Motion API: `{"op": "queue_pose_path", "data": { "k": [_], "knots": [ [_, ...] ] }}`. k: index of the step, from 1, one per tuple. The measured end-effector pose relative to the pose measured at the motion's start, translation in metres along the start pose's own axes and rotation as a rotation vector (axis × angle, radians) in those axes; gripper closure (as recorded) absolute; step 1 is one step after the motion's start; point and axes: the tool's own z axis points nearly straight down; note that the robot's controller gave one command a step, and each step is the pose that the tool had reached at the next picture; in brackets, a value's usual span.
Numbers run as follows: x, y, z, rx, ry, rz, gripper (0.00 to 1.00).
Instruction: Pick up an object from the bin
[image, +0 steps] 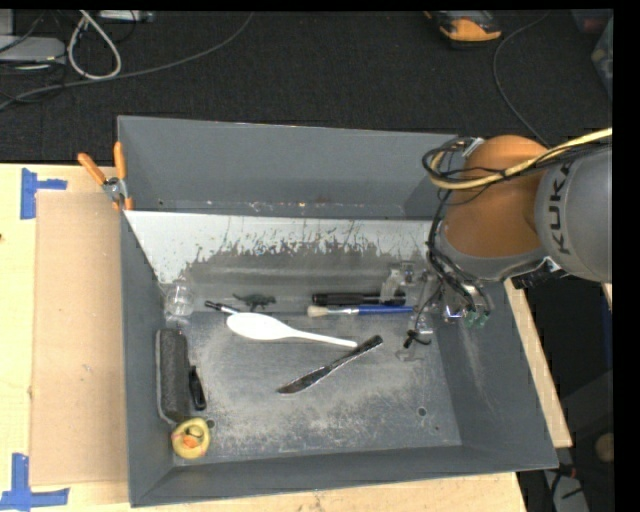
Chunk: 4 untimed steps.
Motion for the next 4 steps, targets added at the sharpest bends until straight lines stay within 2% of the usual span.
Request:
{"op": "queue_pose_path", "data": {
  "k": [1,2,3,4],
  "knots": [
    [-0.002,0.0,-0.005,0.001,-0.008,-0.002,0.0],
    [-0.02,0.023,0.046,0.003,-0.014,-0.174,0.0],
    [-0.02,0.032,0.039,0.0,-0.006,-0.21,0.0],
    [-0.014,0.056,0.047,-0.001,-0.006,-0.546,0.0]
  ]
}}
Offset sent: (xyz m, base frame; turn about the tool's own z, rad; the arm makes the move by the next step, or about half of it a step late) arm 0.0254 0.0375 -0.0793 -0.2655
